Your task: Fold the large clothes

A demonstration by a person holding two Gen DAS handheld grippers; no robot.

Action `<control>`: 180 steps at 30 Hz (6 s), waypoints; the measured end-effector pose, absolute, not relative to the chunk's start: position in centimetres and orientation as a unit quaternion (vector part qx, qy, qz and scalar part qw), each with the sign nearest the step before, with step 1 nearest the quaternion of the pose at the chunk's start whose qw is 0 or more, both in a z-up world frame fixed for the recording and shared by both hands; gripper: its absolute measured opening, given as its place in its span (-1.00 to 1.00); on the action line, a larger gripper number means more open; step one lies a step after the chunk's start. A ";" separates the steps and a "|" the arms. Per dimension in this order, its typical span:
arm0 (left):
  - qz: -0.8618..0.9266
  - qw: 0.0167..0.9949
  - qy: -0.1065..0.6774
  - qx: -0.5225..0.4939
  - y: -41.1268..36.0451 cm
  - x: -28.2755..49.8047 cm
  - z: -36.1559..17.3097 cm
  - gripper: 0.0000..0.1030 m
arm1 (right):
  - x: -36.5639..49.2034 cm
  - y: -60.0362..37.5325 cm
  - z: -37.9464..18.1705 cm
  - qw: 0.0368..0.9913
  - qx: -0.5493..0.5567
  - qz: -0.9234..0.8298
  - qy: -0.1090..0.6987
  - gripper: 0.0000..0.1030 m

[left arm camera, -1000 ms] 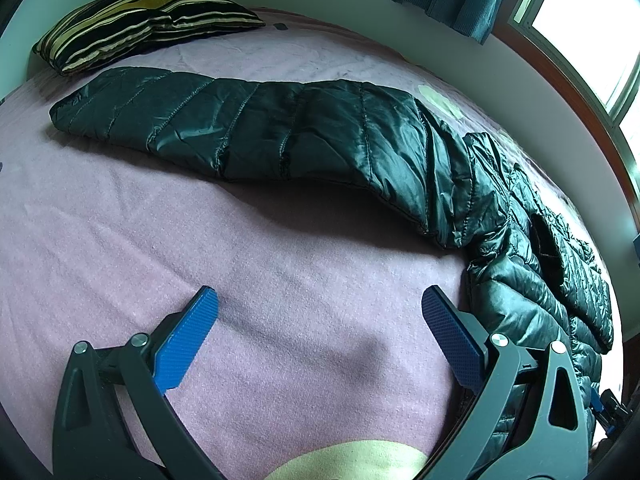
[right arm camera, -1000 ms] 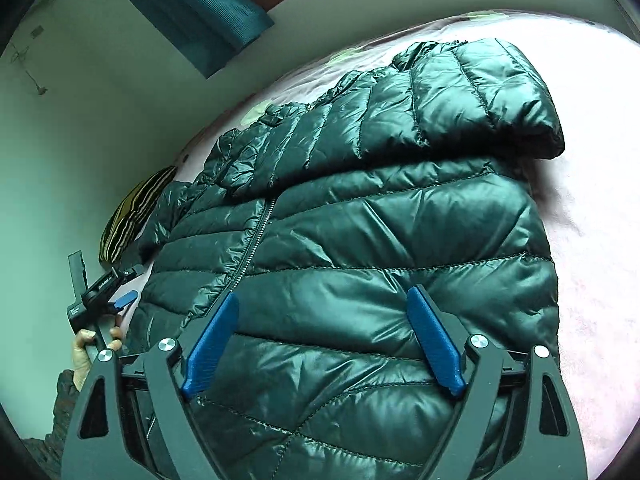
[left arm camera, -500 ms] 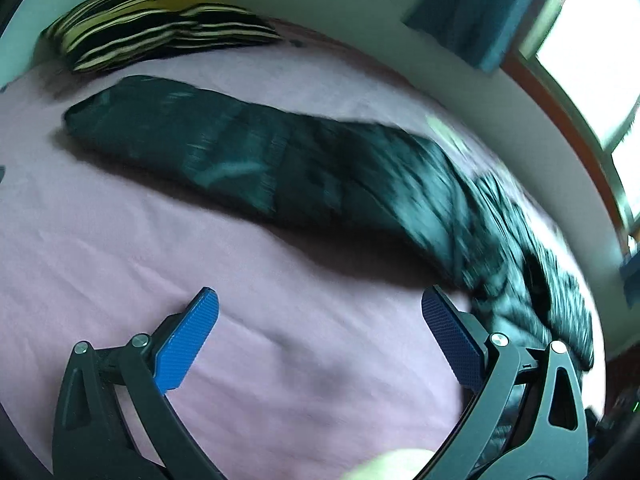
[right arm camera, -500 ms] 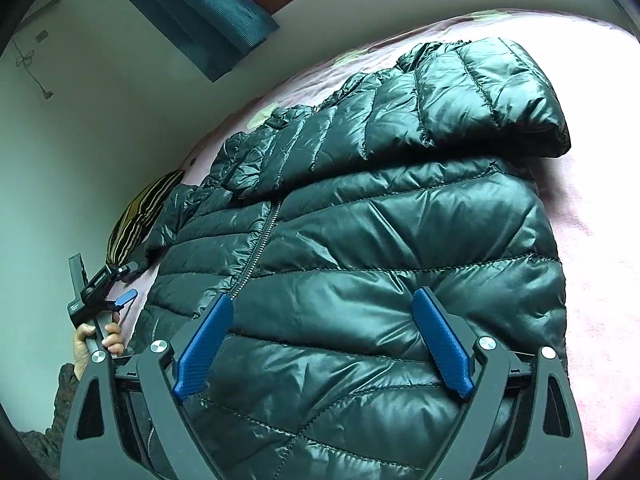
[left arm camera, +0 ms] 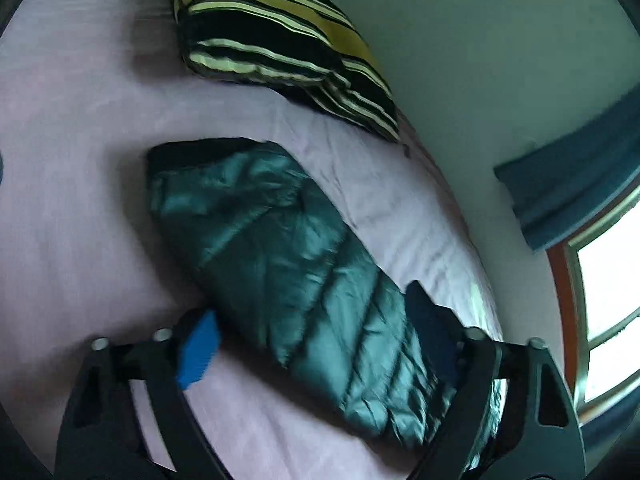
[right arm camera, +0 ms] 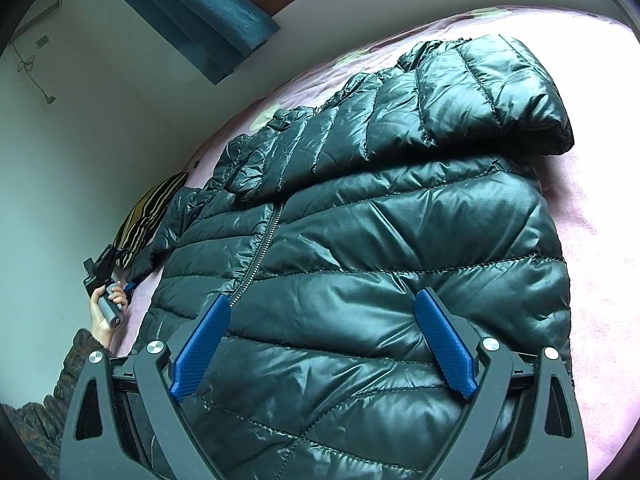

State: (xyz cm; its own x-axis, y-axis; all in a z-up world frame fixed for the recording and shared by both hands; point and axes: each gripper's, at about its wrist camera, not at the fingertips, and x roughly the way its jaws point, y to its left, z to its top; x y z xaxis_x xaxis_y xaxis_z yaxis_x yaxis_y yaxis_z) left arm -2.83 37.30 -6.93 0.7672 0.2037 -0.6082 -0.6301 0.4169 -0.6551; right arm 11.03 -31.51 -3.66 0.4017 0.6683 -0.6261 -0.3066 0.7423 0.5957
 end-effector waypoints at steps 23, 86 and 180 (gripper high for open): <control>0.172 0.931 0.182 -0.265 22.7 5.0 6.7 -0.88 | 11.2 -31.6 -3.7 0.813 0.200 0.302 0.456 0.82; -0.146 0.912 0.365 -0.117 -5.6 14.0 1.9 0.06 | 11.7 -31.7 2.1 0.811 0.209 0.331 0.435 0.81; -0.119 0.848 0.474 -0.206 4.5 -13.6 -4.4 0.59 | -2.0 -42.4 -3.0 0.727 0.228 0.341 0.551 0.81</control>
State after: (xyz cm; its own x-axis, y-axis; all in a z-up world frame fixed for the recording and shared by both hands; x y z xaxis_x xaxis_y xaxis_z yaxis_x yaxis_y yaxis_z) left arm -13.61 4.55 -4.42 0.5222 -0.3975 -0.7545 0.0067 0.8866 -0.4624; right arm -1.97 -42.35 -3.03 0.1599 0.7473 -0.6450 -0.2453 0.6630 0.7073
